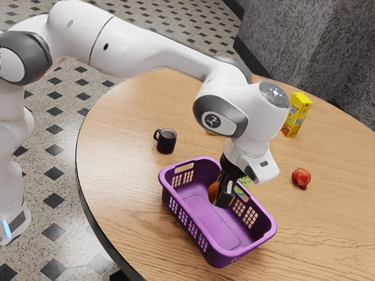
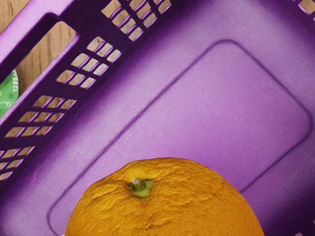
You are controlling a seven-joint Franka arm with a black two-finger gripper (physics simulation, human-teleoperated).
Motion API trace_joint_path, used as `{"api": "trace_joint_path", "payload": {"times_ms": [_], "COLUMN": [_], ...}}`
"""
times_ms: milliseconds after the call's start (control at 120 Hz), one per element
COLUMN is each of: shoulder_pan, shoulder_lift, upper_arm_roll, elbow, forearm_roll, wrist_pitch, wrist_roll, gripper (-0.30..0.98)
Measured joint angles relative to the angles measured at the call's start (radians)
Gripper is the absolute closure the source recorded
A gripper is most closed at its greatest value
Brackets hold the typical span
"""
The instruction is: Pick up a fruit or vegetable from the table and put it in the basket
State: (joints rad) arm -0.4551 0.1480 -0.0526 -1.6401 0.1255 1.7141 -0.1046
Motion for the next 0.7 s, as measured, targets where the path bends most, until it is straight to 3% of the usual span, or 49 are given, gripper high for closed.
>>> {"api": "trace_joint_path", "payload": {"times_ms": [700], "shoulder_pan": [-0.007], "shoulder_lift": [0.031], "upper_arm_roll": [0.008], "elbow": [-0.029], "forearm_roll": [-0.009], "wrist_pitch": [-0.002], "wrist_roll": [-0.042], "gripper": [0.3]}}
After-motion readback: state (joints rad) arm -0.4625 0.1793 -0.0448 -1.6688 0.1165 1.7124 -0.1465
